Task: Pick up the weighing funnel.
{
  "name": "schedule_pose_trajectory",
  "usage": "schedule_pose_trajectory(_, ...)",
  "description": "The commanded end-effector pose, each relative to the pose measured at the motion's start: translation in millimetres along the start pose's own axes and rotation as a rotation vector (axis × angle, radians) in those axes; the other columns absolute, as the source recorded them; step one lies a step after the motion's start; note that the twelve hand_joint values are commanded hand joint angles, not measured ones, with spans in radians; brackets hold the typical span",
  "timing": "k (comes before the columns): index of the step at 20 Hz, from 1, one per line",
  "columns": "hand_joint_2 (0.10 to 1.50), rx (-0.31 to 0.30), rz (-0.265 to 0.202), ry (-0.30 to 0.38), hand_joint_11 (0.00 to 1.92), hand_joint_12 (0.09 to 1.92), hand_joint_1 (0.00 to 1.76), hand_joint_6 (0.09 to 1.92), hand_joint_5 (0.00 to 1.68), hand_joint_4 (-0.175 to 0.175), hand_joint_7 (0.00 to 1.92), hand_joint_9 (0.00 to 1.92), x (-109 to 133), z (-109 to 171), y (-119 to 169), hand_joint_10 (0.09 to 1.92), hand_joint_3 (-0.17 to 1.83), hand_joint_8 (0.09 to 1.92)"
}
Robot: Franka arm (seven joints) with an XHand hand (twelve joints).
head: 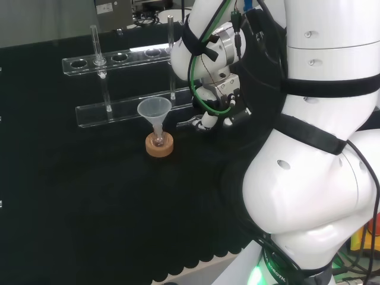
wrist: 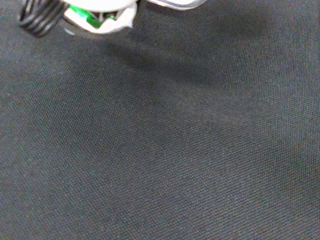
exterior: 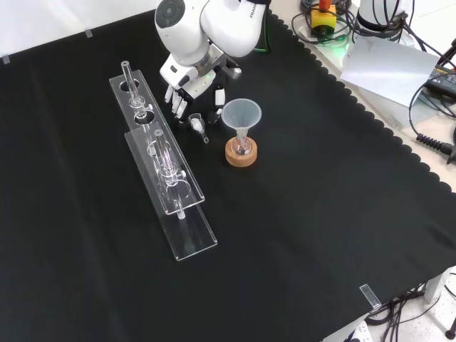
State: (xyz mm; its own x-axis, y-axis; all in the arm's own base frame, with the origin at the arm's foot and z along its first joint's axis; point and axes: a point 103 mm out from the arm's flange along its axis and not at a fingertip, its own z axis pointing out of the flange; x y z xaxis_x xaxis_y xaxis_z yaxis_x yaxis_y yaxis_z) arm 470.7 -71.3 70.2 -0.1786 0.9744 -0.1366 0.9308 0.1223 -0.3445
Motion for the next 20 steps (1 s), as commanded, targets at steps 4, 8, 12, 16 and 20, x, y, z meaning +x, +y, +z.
schedule_pose_trajectory(4, 0.64, -0.005, -0.002, -0.002, 0.7, 1.15, 0.91, 0.81, 0.66, -0.062, 0.7, 0.97, 1.5, 3.6, 2.6, 0.47, 0.59, 0.77)
schedule_pose_trajectory(8, 0.64, -0.013, -0.003, -0.002, 0.7, 1.15, 0.91, 0.82, 0.66, -0.062, 0.71, 0.98, 2.6, 3.6, 4.0, 0.47, 0.6, 0.77)
schedule_pose_trajectory(12, 0.65, -0.014, -0.002, -0.003, 0.7, 1.15, 0.92, 0.82, 0.67, -0.063, 0.71, 0.98, 2.8, 4.0, 5.0, 0.47, 0.6, 0.77)
schedule_pose_trajectory(16, 0.66, -0.008, 0.001, -0.007, 0.7, 1.15, 0.92, 0.83, 0.71, -0.06, 0.71, 0.98, 1.7, 4.2, 6.8, 0.47, 0.6, 0.77)
schedule_pose_trajectory(20, 0.67, -0.003, 0.005, -0.012, 0.71, 1.15, 0.93, 0.85, 0.77, -0.053, 0.72, 0.99, 0.8, 2.2, 6.0, 0.47, 0.61, 0.77)
